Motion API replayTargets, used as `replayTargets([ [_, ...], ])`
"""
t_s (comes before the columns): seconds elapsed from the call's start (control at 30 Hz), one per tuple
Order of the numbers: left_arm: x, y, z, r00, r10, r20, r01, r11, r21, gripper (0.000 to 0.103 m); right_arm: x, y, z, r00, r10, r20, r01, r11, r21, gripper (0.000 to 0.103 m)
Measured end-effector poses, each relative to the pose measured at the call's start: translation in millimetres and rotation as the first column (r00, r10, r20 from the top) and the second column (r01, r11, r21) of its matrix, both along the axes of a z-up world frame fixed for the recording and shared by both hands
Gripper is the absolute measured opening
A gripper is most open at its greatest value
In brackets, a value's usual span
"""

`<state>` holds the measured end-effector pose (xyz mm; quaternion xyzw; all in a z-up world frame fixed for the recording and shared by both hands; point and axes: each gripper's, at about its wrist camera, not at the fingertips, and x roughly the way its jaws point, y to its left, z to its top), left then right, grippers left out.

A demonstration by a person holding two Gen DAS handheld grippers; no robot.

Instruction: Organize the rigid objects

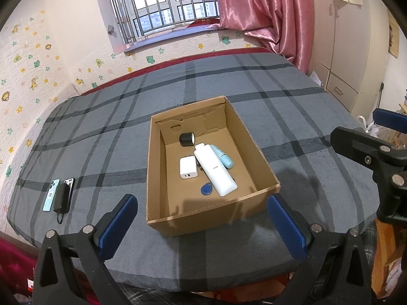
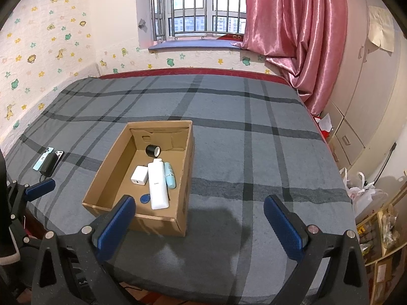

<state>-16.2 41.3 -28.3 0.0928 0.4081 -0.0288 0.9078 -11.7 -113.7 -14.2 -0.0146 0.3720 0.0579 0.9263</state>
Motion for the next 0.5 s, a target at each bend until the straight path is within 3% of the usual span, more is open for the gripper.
replayTargets([
  [0.5, 8.6, 2.6, -1.9, 1.0, 0.001, 0.006, -0.001, 1.0, 0.009, 0.103, 10.0, -2.8, -1.4, 1.0, -0.001, 0.009, 0.001, 1.0, -0.003, 0.103],
])
